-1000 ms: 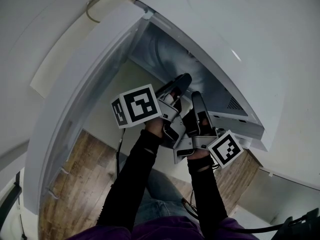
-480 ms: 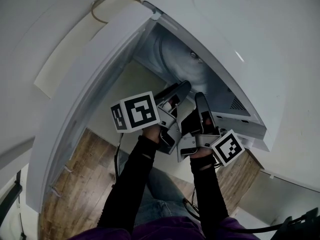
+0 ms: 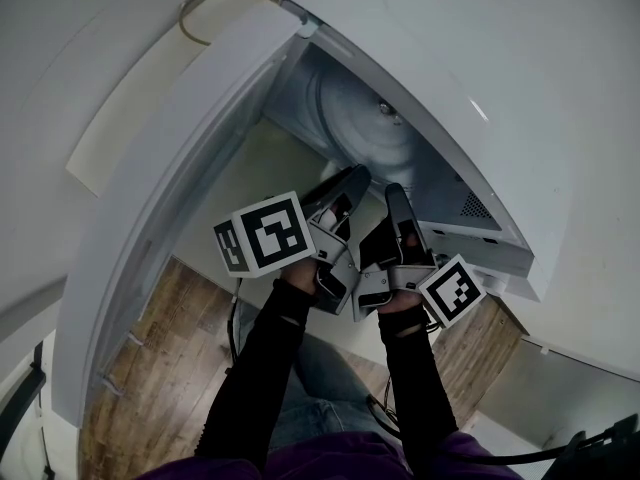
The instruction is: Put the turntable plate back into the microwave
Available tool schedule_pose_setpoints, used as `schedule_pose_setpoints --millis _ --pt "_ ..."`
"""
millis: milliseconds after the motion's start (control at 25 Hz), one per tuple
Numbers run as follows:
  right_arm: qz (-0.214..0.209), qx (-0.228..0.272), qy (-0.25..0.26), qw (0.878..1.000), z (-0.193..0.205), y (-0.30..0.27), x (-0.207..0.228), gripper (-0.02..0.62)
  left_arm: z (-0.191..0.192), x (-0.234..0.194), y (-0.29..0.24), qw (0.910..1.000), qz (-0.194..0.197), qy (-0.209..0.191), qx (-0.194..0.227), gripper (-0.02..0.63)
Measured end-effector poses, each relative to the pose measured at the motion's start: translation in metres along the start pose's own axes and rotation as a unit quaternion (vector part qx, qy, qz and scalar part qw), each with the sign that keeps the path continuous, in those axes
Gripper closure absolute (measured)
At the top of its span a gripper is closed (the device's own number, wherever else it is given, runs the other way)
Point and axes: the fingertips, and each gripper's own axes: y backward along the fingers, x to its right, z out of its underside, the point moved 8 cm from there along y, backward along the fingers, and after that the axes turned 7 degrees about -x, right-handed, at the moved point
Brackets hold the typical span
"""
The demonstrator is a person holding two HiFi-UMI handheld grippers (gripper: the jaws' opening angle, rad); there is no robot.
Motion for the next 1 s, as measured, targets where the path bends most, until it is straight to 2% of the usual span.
schedule_pose_setpoints --millis 160,1000 --pt "0.01 -0.004 -0.004 1.0 0.0007 0.0004 0.0051 0.514 0.0019 -0.0021 -0.0014 0.9999 -0.003 0.007 -0.008 0.55" --pt "0.024 -0.013 0.027 0.999 -0.0018 -0.0072 0.0039 0.514 -0.0017 -0.0062 -0.0049 0.9998 -0.004 0.018 0.005 0.554"
